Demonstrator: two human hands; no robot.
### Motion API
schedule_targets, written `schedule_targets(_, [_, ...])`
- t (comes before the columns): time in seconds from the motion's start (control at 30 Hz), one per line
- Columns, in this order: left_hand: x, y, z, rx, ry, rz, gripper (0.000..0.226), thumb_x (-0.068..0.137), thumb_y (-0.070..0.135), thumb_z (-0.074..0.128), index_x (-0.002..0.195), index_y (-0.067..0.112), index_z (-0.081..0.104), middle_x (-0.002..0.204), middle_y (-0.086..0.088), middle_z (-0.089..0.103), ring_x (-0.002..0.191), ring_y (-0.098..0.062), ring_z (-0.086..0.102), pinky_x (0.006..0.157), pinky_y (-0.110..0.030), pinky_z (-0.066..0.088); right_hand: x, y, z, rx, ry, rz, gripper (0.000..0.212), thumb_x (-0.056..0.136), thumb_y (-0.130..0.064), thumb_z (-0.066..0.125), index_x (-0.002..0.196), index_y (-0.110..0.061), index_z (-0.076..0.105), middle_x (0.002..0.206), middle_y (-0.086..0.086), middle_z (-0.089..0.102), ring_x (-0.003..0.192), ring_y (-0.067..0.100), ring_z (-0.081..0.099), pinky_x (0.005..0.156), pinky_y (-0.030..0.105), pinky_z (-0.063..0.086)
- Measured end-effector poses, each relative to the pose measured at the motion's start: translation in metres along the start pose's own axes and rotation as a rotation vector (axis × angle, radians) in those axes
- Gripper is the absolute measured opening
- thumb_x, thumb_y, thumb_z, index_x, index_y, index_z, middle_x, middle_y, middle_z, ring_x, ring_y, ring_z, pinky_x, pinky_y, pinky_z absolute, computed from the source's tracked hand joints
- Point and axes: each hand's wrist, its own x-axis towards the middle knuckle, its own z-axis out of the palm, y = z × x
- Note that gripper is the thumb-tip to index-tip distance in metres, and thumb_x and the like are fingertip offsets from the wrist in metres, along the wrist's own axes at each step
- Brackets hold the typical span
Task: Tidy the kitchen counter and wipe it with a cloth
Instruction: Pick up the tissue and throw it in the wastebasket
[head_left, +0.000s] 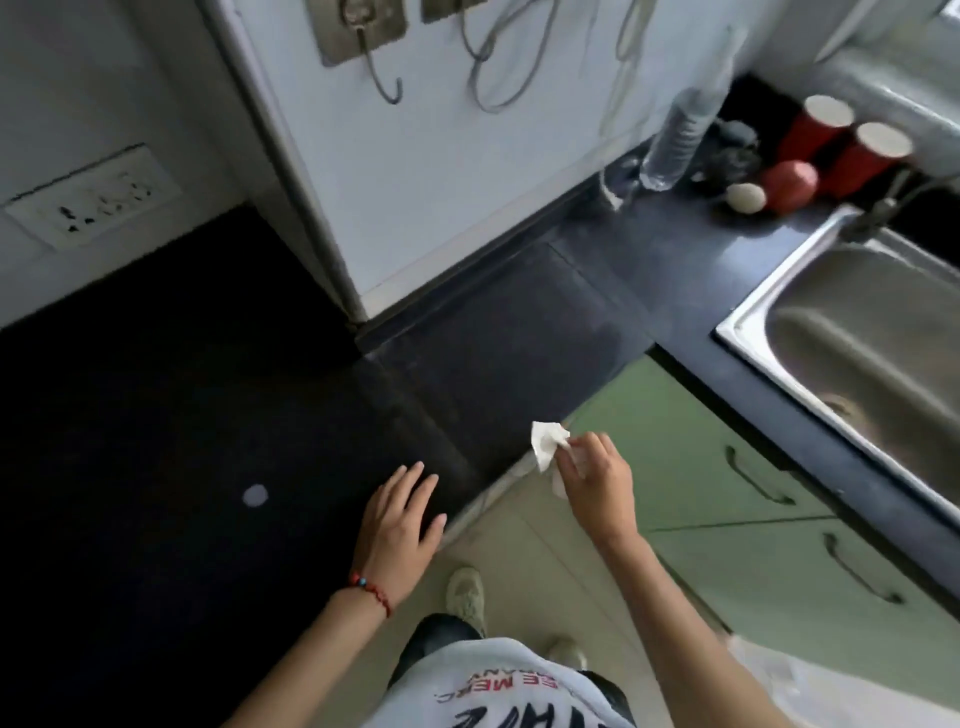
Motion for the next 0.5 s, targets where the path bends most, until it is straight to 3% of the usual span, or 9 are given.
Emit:
schedule_targets(0.07, [0.014, 0.014, 0.003, 0.003, -0.012, 0.114, 0.048, 0.078, 0.039, 0.042, 0.112, 0.012, 0.063, 0.119, -0.011, 0.065, 0.114, -0.023, 0.052, 0.095, -0.033, 0.045, -0.023, 0.025, -0.023, -0.005, 0.066, 0.090, 0.011, 0.079, -0.006, 0.066, 0.073, 0.001, 0.059, 0.070, 0.014, 0.058, 0.058, 0.020, 0.047, 0.057, 0.020, 0.027])
schedule_targets(0.2, [0.037, 0.061, 0.011, 0.031, -0.073, 0.332, 0.047, 0.076, 0.037, 0.042, 0.106, 0.010, 0.067, 0.111, -0.010, 0.069, 0.110, -0.017, 0.042, 0.083, -0.034, 0.054, -0.079, 0.082, -0.070, -0.009, 0.201, 0.313, 0.007, 0.078, -0.004, 0.068, 0.075, -0.001, 0.062, 0.071, 0.014, 0.061, 0.062, 0.030, 0.058, 0.057, 0.022, 0.031])
schedule_targets(0.3, [0.039, 0.110, 0.026, 0.022, -0.124, 0.474, 0.046, 0.078, 0.036, 0.043, 0.105, 0.008, 0.067, 0.108, -0.012, 0.069, 0.108, -0.021, 0.053, 0.093, -0.032, 0.042, -0.132, 0.120, -0.106, 0.005, 0.329, 0.504, 0.004, 0.078, -0.005, 0.067, 0.079, -0.001, 0.064, 0.074, 0.012, 0.062, 0.068, 0.029, 0.060, 0.059, 0.018, 0.027])
schedule_targets(0.4, [0.024, 0.169, 0.049, 0.053, -0.226, 0.584, 0.048, 0.079, 0.038, 0.041, 0.108, 0.009, 0.066, 0.109, -0.010, 0.069, 0.102, -0.027, 0.065, 0.085, -0.037, 0.054, -0.195, 0.158, -0.140, 0.062, 0.417, 0.686, 0.007, 0.081, -0.009, 0.064, 0.083, -0.002, 0.065, 0.075, 0.008, 0.059, 0.076, 0.030, 0.060, 0.063, 0.020, 0.027])
schedule_targets(0.5, [-0.010, 0.237, 0.075, 0.111, -0.360, 0.705, 0.048, 0.078, 0.042, 0.040, 0.104, 0.014, 0.068, 0.104, -0.004, 0.071, 0.098, -0.022, 0.067, 0.077, -0.037, 0.057, -0.266, 0.192, -0.173, 0.116, 0.500, 0.856, 0.009, 0.083, -0.011, 0.063, 0.086, -0.004, 0.065, 0.079, 0.012, 0.063, 0.081, 0.033, 0.060, 0.063, 0.024, 0.027])
